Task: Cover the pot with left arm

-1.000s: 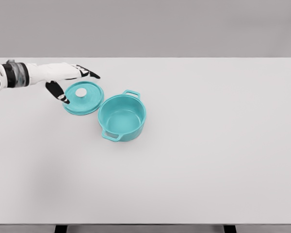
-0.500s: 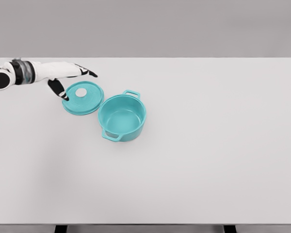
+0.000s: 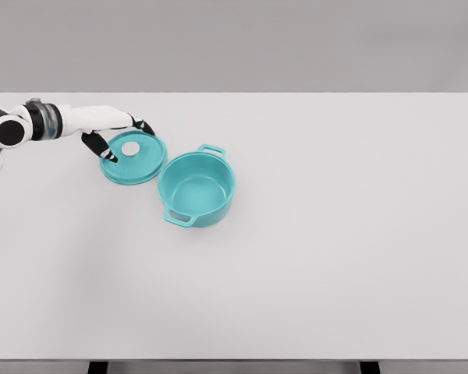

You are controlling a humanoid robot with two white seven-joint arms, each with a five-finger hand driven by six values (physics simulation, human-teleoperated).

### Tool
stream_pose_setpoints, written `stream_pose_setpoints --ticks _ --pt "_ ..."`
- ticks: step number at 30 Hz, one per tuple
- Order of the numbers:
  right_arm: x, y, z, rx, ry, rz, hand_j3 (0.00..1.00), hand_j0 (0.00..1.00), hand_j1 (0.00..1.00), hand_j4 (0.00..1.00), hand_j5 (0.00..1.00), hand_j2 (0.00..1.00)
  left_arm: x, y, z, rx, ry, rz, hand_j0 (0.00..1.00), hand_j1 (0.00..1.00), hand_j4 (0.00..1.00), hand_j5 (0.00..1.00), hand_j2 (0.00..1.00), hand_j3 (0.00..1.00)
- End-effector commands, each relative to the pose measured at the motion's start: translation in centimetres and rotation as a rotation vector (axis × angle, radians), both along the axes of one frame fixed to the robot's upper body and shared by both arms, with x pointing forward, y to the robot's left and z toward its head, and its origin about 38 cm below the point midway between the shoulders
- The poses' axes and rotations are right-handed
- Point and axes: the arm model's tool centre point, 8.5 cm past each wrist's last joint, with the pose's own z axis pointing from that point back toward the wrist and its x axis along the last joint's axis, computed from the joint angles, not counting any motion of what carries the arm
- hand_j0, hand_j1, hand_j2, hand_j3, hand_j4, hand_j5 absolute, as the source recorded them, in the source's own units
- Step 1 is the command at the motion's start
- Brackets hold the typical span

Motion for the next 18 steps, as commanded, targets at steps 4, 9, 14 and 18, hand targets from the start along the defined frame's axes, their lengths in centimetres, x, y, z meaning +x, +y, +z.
stream_pose_setpoints --ticks 4,9,14,18 --pt "0.0 0.0 0.0 0.000 -0.001 -0.001 1.00 1.00 1.00 1.00 1.00 1.00 0.2 -0.3 0.6 -0.010 -0.013 -0.003 0.84 0.84 0.84 0.84 0.84 0.84" --pt "0.0 0.0 0.0 0.001 -0.001 0.001 1.00 1.00 1.00 1.00 1.00 1.00 0.1 0.1 0.3 0.001 -0.004 -0.001 0.84 0.84 0.84 0.84 0.84 0.84" --pt "0.0 0.0 0.0 0.000 -0.001 -0.001 1.00 1.00 1.00 1.00 1.00 1.00 0.0 -0.5 0.0 -0.001 0.001 -0.010 0.83 0.83 0.83 0.83 0.83 0.83" --pt "0.0 0.0 0.0 0.000 0.001 0.001 1.00 1.00 1.00 1.00 1.00 1.00 -0.1 -0.6 -0.4 -0.001 0.008 -0.012 0.80 0.80 0.80 0.80 0.80 0.80"
